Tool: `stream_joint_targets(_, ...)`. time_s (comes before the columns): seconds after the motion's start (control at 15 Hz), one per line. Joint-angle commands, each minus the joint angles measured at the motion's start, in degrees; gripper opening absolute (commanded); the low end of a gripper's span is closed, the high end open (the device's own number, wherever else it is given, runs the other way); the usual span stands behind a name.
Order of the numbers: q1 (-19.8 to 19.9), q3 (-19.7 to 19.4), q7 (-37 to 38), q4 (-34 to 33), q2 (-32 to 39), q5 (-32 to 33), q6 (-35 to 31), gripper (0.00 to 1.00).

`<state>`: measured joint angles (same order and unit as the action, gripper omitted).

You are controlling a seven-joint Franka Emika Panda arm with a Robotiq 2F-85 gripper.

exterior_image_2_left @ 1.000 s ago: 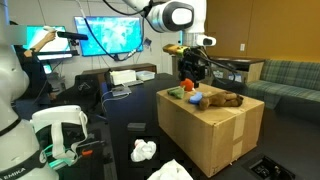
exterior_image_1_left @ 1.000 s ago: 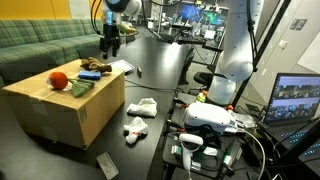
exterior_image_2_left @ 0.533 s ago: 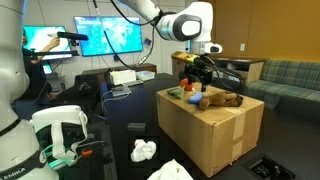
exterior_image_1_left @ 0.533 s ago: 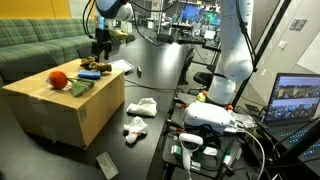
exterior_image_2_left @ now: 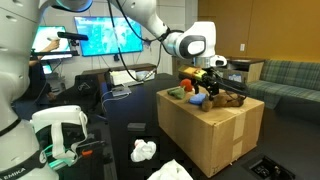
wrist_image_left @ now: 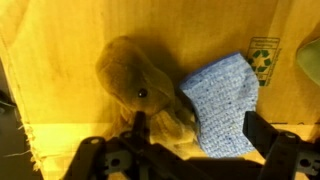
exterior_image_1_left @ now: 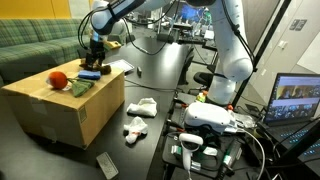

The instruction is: Put the moose doll on the table, then the white towel on the box, then blue sponge on the table, the white plastic on the box, the turnip plushie on the table, finally, the duster on the box

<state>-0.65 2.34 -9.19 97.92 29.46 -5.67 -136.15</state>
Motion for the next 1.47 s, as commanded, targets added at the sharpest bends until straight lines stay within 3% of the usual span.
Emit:
stream_joint_targets(0.0, 0.9, -0.1, -0.7, -3.6, 3.2, 1.8, -3.5, 1.0)
stream_joint_targets(0.33, 1.4, -1.5, 0.3, -4.7, 4.9, 4.9, -5.0, 0.98)
stream_joint_targets(0.4, 1.5, -1.8, 0.2, -4.8, 5.2, 5.6, -4.7, 0.74)
stream_joint_targets(0.53, 1.4, -2.6, 0.9, -5.2, 5.9, 6.9, -4.4, 0.7)
stream_joint_targets(1.0, 1.8, -3.8, 1.5, -4.7, 5.1, 8.4, -2.8, 0.18)
stream_joint_targets(1.2, 2.7, -3.3, 0.3, -2.6, 2.2, 7.6, -1.4, 0.07)
stream_joint_targets(1.4, 4.3, -3.0, -1.0, 1.2, -2.4, 6.8, -0.1, 0.09)
